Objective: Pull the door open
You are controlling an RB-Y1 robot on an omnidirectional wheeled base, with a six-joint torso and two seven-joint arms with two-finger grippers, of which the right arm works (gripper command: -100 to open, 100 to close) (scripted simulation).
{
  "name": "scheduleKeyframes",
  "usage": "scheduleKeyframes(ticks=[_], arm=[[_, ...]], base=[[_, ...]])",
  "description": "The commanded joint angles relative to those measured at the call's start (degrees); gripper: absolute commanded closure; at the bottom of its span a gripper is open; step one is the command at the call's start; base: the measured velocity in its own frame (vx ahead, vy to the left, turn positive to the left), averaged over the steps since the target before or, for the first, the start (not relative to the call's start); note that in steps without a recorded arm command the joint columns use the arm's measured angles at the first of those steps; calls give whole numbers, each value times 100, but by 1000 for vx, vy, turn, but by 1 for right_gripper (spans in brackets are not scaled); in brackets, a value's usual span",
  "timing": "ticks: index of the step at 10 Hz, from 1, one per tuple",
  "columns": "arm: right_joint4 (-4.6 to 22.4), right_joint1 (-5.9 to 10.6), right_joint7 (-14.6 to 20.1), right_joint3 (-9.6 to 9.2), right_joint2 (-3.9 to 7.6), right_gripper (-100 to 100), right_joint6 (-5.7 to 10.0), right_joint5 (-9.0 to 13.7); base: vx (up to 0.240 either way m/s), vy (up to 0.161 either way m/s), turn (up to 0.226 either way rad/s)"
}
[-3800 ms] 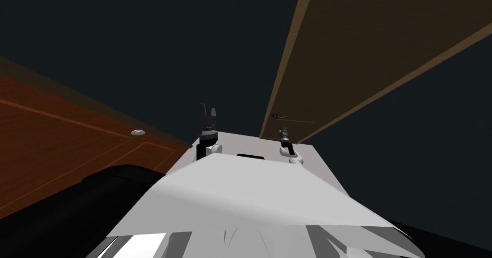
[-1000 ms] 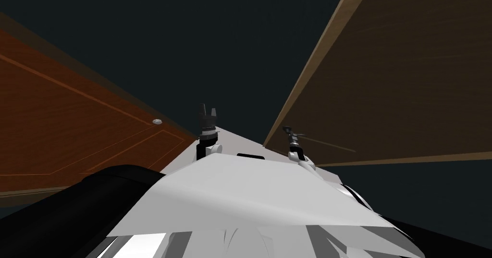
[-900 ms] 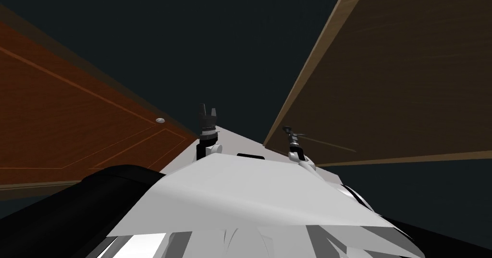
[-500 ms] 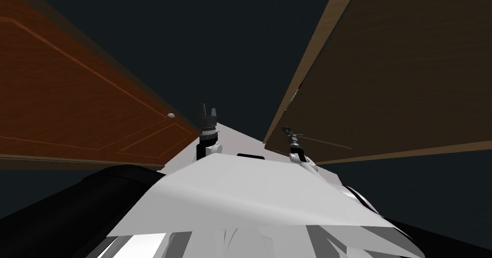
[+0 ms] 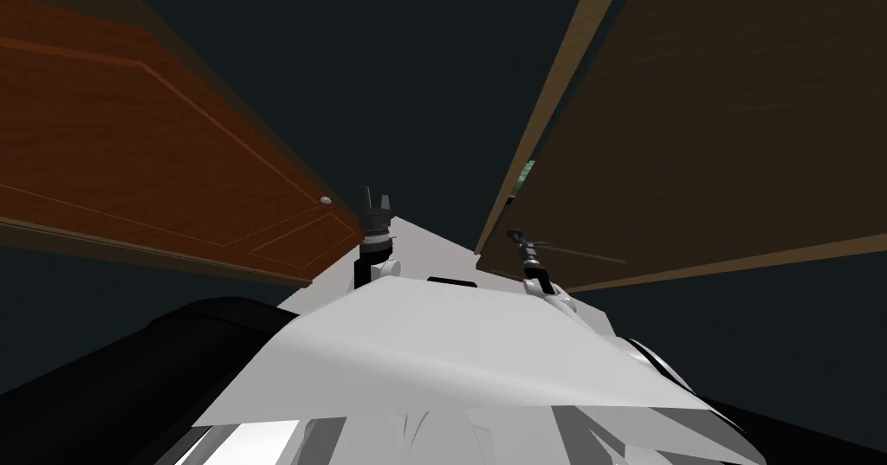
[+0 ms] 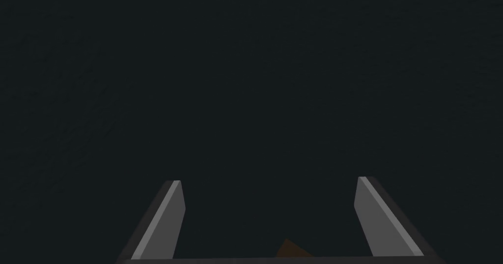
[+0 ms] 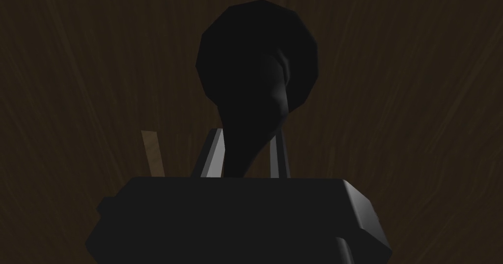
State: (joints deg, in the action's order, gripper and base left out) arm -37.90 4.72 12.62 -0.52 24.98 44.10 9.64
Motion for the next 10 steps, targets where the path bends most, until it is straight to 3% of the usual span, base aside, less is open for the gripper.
scheduleKeyframes(ticks=[1, 6, 7, 8, 10], arm=[[-47, -67, 121, -112, 79, 100, 104, -46], [-186, -289, 510, -473, 358, 100, 414, -184], [-145, -253, 459, -444, 307, 100, 363, -173], [-156, -385, 596, -564, 414, 100, 553, -204], [-174, -475, 689, -642, 508, 100, 696, -221]], base=[[-236, -47, 133], [-253, -87, 109], [-109, -23, 20], [-144, -40, 142], [-223, -74, 119]])
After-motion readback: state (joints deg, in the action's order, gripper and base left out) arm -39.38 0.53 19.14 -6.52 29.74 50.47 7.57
